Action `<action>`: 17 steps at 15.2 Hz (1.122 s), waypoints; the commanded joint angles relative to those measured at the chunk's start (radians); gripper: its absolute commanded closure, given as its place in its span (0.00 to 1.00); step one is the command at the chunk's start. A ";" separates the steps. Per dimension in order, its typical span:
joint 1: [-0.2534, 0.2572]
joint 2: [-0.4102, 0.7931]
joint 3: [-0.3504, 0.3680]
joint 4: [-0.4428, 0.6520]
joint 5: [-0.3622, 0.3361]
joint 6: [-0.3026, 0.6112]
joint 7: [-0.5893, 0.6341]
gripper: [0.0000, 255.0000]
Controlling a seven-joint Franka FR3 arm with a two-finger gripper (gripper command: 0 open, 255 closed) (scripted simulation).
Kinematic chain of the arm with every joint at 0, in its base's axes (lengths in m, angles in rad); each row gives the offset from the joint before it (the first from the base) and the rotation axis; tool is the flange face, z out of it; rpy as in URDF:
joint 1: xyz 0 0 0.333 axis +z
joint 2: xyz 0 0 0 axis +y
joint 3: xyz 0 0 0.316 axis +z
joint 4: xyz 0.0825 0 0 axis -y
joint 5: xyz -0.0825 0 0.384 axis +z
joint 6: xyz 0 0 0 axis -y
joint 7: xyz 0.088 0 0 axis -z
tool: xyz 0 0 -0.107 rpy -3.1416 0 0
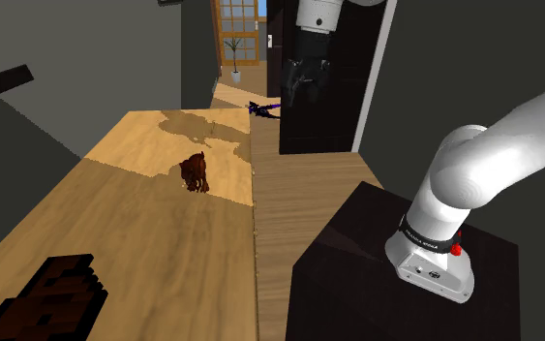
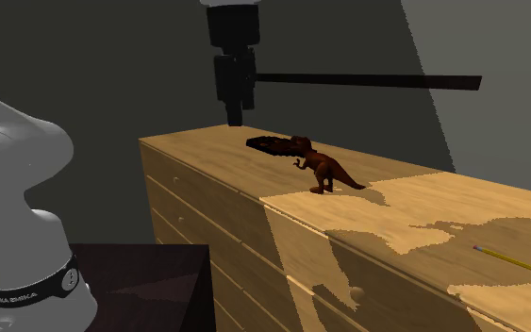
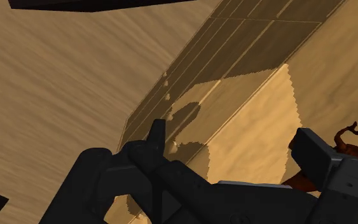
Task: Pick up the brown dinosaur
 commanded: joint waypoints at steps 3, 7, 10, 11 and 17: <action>0.009 0.114 0.065 0.030 0.030 0.086 0.096 0.00; 0.015 0.245 0.128 0.091 0.042 0.160 0.196 0.00; 0.019 0.352 0.170 0.151 0.037 0.209 0.274 0.00; 0.020 0.388 0.183 0.174 0.032 0.224 0.301 0.00; 0.038 0.620 0.242 0.338 -0.025 0.290 0.467 0.00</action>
